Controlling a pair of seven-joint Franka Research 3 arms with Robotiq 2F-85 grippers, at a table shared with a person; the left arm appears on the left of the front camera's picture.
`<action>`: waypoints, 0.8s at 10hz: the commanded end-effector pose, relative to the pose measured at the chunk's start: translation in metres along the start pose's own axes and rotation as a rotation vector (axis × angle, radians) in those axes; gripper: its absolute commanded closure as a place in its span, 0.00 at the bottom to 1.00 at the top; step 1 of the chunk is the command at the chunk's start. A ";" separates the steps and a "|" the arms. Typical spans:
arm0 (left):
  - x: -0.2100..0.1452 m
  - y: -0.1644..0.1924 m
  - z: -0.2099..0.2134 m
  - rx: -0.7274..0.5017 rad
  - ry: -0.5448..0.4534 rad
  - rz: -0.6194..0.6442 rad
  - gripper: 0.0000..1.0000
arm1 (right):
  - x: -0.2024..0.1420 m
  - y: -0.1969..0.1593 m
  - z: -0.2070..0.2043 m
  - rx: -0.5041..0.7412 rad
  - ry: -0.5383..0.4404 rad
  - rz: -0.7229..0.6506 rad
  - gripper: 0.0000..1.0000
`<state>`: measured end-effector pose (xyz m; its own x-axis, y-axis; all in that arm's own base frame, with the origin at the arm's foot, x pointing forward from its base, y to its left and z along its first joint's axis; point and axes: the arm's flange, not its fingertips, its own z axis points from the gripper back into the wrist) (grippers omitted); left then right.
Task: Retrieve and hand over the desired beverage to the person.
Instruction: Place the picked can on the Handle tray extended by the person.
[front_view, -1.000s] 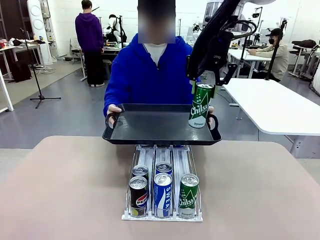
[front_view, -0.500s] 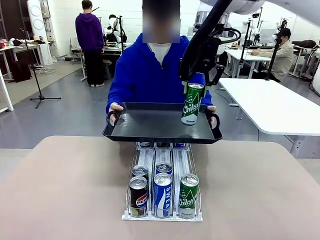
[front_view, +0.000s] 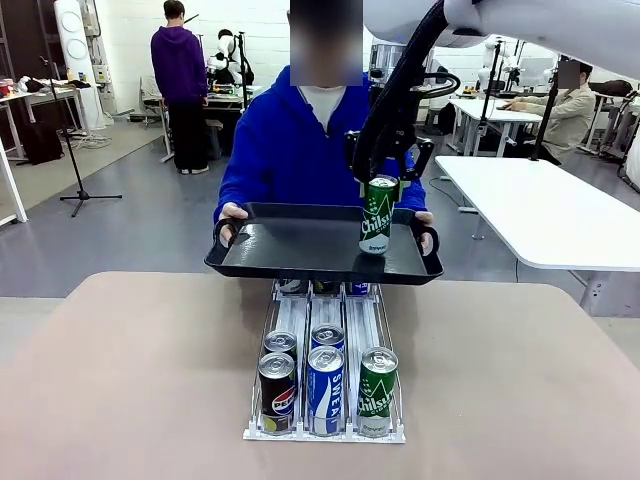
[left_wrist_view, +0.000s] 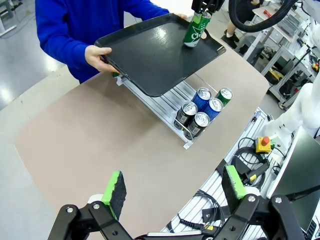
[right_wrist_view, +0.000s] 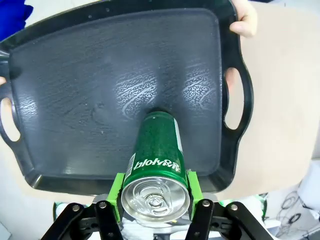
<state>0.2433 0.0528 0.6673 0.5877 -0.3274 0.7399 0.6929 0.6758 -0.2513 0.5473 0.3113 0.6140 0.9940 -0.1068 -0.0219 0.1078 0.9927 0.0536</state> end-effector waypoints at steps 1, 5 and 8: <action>0.000 0.001 0.001 -0.014 -0.005 -0.016 0.00 | 0.003 0.001 0.003 -0.015 -0.014 0.018 0.07; 0.000 0.001 0.001 -0.014 -0.005 -0.016 0.00 | 0.002 0.003 0.004 -0.016 -0.008 0.026 0.00; 0.000 0.001 0.001 -0.014 -0.005 -0.016 0.00 | 0.002 0.002 0.006 -0.007 -0.003 0.030 0.00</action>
<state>0.2433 0.0528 0.6673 0.5876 -0.3275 0.7399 0.6930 0.6758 -0.2512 0.5473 0.3121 0.6134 0.9954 -0.0929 -0.0227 0.0940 0.9941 0.0538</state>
